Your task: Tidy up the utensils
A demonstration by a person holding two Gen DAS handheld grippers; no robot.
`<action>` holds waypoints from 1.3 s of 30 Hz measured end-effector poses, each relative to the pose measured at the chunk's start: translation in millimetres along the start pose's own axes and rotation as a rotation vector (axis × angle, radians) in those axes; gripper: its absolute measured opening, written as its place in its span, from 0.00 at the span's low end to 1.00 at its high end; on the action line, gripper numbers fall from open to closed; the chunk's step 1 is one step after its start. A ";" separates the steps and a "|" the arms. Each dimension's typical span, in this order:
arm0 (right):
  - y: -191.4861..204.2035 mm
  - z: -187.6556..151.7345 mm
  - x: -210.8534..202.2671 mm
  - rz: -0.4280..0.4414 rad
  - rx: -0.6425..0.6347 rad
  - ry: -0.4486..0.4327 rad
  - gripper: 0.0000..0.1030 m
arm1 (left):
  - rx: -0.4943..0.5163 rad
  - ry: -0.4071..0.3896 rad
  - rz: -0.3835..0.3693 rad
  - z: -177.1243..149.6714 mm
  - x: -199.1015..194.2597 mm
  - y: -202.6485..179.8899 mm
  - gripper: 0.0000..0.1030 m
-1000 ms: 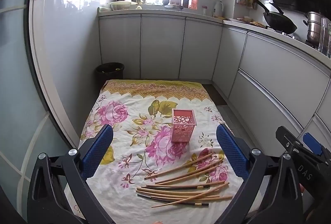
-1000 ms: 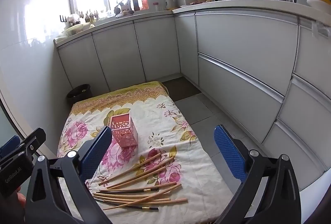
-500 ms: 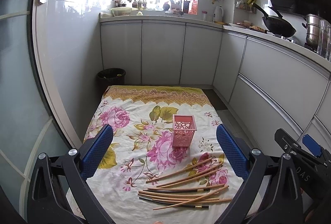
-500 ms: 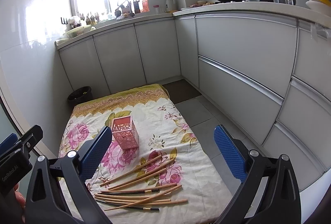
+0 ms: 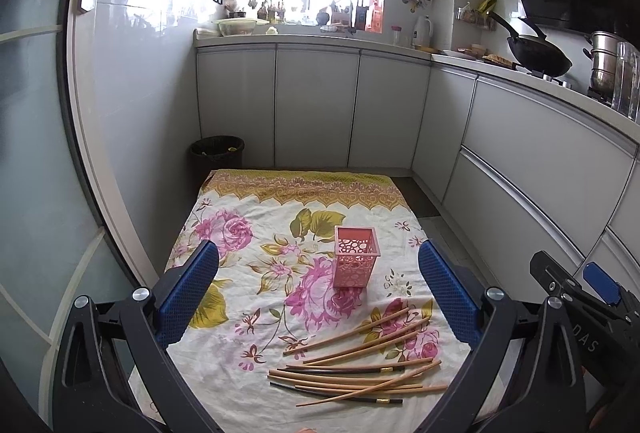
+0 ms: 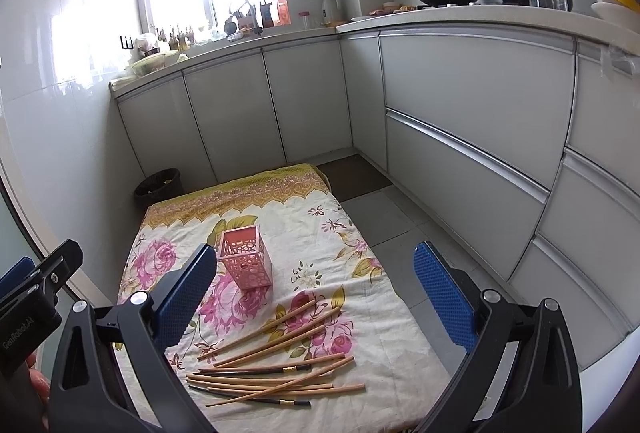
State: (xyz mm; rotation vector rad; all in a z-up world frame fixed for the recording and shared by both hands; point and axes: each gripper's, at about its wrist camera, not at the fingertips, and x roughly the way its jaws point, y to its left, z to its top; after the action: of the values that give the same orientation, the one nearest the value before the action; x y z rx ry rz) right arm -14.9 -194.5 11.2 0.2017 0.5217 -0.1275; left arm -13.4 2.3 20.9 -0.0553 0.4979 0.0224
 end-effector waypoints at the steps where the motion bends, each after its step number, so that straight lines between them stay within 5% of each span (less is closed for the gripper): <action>1: 0.0 -0.2 -0.5 0.001 0.000 -0.001 0.93 | -0.001 0.000 0.000 0.3 -0.2 0.1 0.93; 39: 4.1 -0.4 -4.6 0.005 0.006 -0.003 0.93 | -0.004 -0.004 -0.003 1.4 -6.2 1.3 0.93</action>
State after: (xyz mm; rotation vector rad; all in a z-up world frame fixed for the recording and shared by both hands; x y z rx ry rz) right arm -18.3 -190.1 13.9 0.2081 0.5181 -0.1248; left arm -18.2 3.7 25.0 -0.0595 0.4935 0.0202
